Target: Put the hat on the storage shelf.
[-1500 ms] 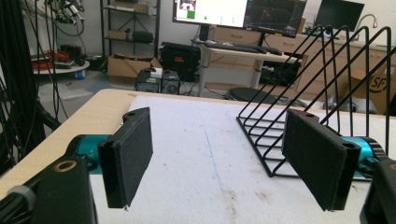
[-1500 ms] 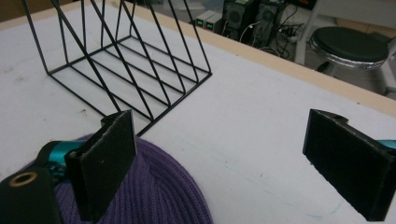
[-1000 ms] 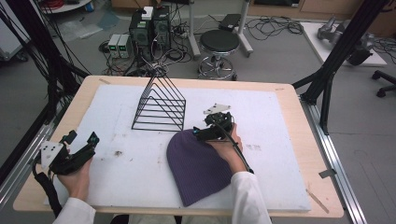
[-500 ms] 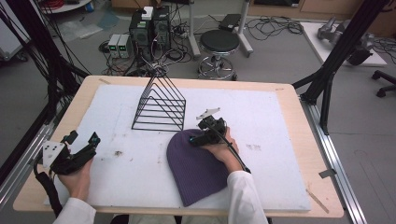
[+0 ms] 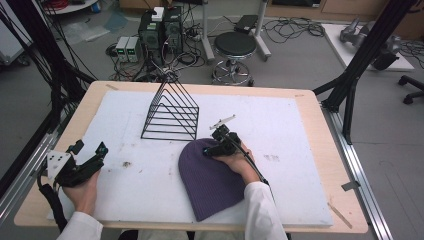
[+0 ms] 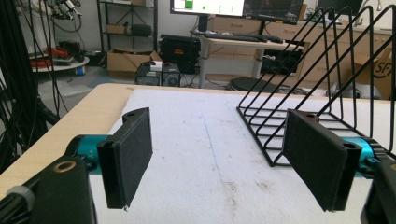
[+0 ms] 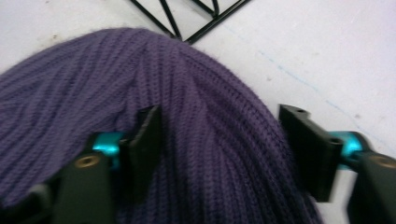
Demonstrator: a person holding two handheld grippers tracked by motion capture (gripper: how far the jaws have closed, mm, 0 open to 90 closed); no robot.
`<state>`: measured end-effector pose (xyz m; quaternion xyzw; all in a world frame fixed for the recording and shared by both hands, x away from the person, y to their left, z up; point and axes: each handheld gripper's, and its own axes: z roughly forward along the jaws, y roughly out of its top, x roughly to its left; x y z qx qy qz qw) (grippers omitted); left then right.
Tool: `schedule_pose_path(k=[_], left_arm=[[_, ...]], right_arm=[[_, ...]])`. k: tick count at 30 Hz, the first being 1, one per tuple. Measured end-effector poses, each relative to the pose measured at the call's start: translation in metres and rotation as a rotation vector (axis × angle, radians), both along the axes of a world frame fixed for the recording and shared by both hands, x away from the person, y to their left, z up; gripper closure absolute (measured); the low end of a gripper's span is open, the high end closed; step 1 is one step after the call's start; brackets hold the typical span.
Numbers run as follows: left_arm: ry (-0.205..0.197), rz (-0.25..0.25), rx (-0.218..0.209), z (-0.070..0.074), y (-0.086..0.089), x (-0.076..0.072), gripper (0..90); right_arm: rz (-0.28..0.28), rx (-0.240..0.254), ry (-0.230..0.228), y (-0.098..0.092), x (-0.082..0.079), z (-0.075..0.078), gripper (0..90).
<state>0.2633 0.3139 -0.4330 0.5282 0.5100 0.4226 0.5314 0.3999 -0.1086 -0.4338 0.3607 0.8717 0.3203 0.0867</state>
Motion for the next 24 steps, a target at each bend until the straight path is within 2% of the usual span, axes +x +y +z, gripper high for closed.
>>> schedule_pose_path(k=[2, 3, 5, 9, 13, 18, 19, 22, 24], left_arm=[[0.001, -0.003, 0.003, 0.0, -0.001, 0.0, 24.7], [0.0, -0.004, 0.004, 0.0, -0.001, 0.0, 24.7], [-0.001, -0.006, 0.002, 0.0, -0.001, -0.001, 24.7], [0.002, -0.009, 0.003, -0.001, -0.001, -0.001, 24.7], [-0.002, -0.008, 0.002, -0.001, -0.001, 0.0, 24.7], [-0.004, -0.008, 0.003, -0.001, 0.0, -0.001, 24.7], [-0.004, -0.01, 0.004, -0.001, 0.0, -0.001, 24.7], [-0.008, -0.013, 0.002, -0.001, 0.0, -0.001, 24.7], [-0.007, -0.012, 0.007, -0.002, 0.0, -0.001, 24.8]], right_arm=[[0.026, -0.004, 0.018, 0.002, -0.002, 0.003, 59.3], [0.026, -0.004, 0.018, 0.002, -0.002, 0.003, 59.3], [0.046, -0.016, 0.023, 0.004, -0.004, 0.005, 66.7], [0.082, -0.044, -0.005, 0.006, -0.007, 0.008, 75.8], [0.065, -0.039, 0.005, 0.006, -0.007, 0.008, 76.7], [0.055, -0.051, -0.006, 0.008, -0.009, 0.009, 77.1], [0.052, -0.061, -0.027, 0.008, -0.01, 0.01, 77.2], [0.037, -0.066, -0.049, 0.008, -0.012, 0.012, 77.5], [0.013, -0.031, -0.086, 0.004, -0.017, 0.015, 77.8]])
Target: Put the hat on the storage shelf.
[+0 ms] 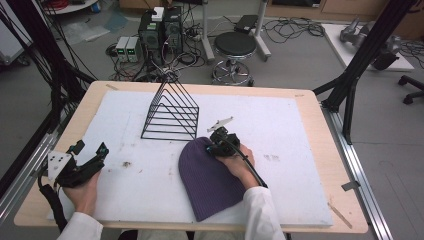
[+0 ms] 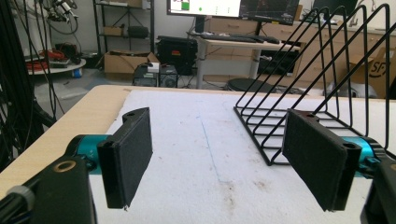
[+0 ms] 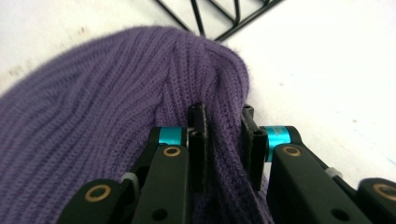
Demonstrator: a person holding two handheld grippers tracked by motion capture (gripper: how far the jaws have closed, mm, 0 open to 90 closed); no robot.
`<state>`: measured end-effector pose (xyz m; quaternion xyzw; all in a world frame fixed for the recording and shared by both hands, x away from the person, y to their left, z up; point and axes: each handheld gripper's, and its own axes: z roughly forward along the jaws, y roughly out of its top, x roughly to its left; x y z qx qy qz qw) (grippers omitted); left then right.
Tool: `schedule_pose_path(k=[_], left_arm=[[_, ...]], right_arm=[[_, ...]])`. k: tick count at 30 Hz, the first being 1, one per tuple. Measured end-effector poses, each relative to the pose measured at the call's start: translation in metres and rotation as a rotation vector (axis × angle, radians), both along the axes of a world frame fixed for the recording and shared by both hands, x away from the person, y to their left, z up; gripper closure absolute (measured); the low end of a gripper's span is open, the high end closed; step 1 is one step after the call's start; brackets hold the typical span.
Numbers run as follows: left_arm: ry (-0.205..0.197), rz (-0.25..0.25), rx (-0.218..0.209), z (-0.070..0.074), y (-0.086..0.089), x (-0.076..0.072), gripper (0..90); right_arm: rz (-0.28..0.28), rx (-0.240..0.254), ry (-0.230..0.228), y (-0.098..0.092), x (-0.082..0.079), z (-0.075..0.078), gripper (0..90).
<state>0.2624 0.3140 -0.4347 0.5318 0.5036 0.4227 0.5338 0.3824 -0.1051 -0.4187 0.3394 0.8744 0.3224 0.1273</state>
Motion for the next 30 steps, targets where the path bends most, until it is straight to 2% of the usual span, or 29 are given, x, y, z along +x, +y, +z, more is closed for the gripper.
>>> schedule_pose_path(k=[1, 3, 10, 14, 20, 25, 30], left_arm=[[-0.003, 0.0, -0.003, 0.0, 0.0, 0.0, 24.8], [-0.003, -0.002, -0.007, 0.0, 0.0, 0.0, 24.9], [-0.005, -0.011, -0.004, 0.0, -0.003, 0.0, 24.9], [0.0, -0.035, -0.014, -0.001, -0.004, 0.002, 24.9], [-0.001, -0.046, -0.01, -0.001, -0.006, 0.003, 24.9], [-0.002, -0.046, -0.01, -0.001, -0.006, 0.003, 24.8], [-0.005, -0.039, -0.009, -0.001, -0.004, 0.003, 24.6]], right_arm=[[0.0, 0.0, 0.0, 0.0, 0.0, 0.0, 77.8], [-0.027, 0.05, -0.04, -0.006, -0.005, 0.005, 77.8], [-0.06, 0.153, -0.145, -0.017, -0.02, 0.027, 77.8], [-0.112, 0.221, -0.258, -0.024, -0.032, 0.044, 77.7], [-0.158, 0.353, -0.368, -0.034, -0.049, 0.062, 77.7], [-0.194, 0.44, -0.488, -0.039, -0.061, 0.075, 77.7], [-0.173, 0.507, -0.649, -0.043, -0.071, 0.085, 77.5]])
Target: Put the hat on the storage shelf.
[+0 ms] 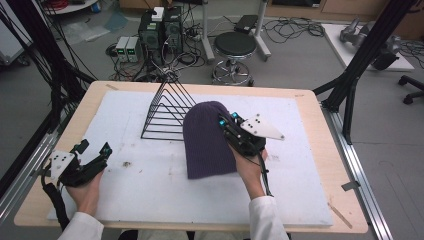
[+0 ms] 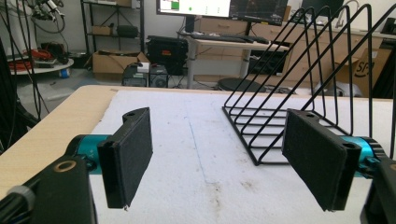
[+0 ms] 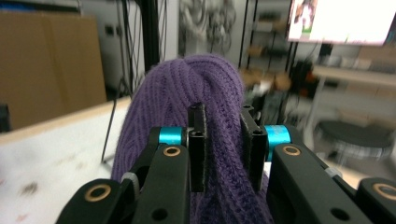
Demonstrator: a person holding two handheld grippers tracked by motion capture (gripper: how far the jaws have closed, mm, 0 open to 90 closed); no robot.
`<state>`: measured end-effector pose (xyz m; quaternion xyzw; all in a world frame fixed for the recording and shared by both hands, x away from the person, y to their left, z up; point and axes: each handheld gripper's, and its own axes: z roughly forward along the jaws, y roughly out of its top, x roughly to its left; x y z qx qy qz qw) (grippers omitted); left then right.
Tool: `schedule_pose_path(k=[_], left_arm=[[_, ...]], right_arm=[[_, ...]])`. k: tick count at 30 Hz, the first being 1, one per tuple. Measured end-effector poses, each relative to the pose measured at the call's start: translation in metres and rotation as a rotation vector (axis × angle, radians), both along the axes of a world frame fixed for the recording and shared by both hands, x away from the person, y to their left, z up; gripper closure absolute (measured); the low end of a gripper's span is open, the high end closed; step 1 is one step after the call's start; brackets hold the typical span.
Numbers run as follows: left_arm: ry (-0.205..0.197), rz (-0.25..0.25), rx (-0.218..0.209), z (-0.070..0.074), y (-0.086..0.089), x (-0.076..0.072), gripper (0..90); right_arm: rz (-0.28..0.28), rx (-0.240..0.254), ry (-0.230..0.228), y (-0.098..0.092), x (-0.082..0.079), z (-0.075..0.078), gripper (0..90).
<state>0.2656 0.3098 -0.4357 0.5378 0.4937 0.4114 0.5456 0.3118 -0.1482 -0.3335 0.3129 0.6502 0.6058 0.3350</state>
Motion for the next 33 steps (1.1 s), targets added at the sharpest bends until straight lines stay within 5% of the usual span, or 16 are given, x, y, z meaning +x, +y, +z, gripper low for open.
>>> schedule_pose_path(k=[9, 16, 22, 26, 33], left_arm=[[-0.01, 0.017, 0.002, 0.001, 0.003, -0.001, 24.5], [-0.011, -0.013, -0.055, 0.006, -0.008, 0.003, 23.2], [-0.062, -0.112, -0.035, 0.024, -0.026, 0.004, 24.1], [-0.1, -0.239, -0.048, 0.038, -0.047, 0.009, 26.9], [-0.11, -0.422, -0.064, 0.055, -0.094, 0.026, 28.0]], right_arm=[[-0.117, 0.118, -0.213, -0.003, -0.014, 0.017, 77.2], [-0.107, 0.157, -0.266, -0.007, -0.016, 0.023, 77.1], [-0.124, 0.145, -0.269, -0.007, -0.019, 0.029, 77.2], [-0.131, 0.15, -0.276, -0.005, -0.021, 0.035, 77.1], [-0.099, 0.168, -0.28, -0.001, -0.026, 0.05, 77.0]])
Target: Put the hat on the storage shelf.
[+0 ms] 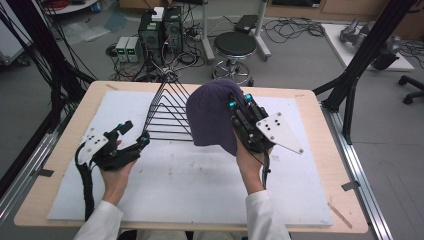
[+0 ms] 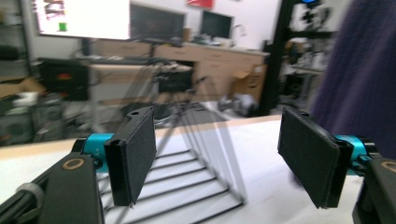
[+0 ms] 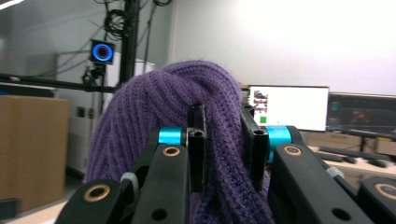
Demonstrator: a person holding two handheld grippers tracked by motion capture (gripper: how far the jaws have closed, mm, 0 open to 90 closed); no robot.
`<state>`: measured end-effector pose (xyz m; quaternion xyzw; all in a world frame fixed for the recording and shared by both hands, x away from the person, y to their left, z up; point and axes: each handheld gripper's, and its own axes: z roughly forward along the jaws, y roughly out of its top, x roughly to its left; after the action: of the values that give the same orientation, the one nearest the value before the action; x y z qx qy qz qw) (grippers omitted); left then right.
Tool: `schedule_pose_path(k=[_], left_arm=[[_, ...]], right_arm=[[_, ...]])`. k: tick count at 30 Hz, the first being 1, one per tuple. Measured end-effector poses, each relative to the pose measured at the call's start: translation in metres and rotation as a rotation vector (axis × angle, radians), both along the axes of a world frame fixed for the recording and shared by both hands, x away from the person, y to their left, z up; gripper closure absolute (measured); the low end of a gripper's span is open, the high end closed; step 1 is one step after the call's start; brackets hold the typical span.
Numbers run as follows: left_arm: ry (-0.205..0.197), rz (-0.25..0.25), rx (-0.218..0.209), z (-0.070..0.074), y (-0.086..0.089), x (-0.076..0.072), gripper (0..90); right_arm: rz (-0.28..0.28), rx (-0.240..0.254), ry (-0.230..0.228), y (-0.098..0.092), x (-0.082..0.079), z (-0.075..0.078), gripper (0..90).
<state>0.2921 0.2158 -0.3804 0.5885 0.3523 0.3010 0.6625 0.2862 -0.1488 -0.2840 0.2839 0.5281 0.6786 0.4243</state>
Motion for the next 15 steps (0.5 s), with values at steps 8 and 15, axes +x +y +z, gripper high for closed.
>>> schedule_pose_path(k=[8, 15], left_arm=[[-0.005, -0.126, 0.002, 0.014, -0.039, 0.008, 28.3], [0.005, -0.286, 0.007, 0.012, -0.069, 0.008, 28.9]], right_arm=[[0.067, 0.002, -0.006, 0.012, -0.003, 0.007, 76.9], [0.106, -0.015, 0.001, 0.024, -0.004, 0.009, 76.9]])
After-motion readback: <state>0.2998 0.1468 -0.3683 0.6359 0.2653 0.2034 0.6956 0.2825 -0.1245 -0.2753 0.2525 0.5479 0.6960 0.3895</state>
